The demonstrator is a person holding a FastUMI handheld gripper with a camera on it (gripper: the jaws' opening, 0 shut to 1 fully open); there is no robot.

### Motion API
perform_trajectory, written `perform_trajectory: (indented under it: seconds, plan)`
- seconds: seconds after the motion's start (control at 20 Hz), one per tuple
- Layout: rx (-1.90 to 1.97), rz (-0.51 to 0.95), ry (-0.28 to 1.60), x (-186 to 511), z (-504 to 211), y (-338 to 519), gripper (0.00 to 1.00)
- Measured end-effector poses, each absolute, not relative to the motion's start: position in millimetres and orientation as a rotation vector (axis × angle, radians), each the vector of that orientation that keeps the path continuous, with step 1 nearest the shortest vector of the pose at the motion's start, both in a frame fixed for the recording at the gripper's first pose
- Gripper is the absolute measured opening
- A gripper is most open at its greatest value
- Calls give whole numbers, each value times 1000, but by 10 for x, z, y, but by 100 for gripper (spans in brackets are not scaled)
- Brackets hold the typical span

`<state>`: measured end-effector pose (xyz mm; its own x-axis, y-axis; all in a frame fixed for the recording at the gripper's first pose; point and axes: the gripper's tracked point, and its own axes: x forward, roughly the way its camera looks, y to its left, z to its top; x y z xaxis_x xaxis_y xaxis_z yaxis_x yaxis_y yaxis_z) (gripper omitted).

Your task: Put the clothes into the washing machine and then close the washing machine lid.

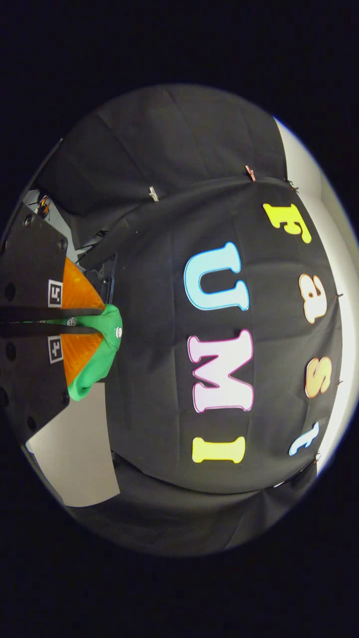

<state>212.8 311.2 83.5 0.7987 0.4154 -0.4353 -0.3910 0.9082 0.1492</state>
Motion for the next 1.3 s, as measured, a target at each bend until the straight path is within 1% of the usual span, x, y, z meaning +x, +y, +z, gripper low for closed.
perform_trajectory:
  seconds: [0.2,0.45,0.9,1.3]
  plan:
    - [63,470,483,2046,728,3546,6]
    - [41,477,510,2031,366,3899,6]
    - [-30,491,612,2020,-667,4261,6]
    - [-59,463,696,2117,-1646,4283,6]
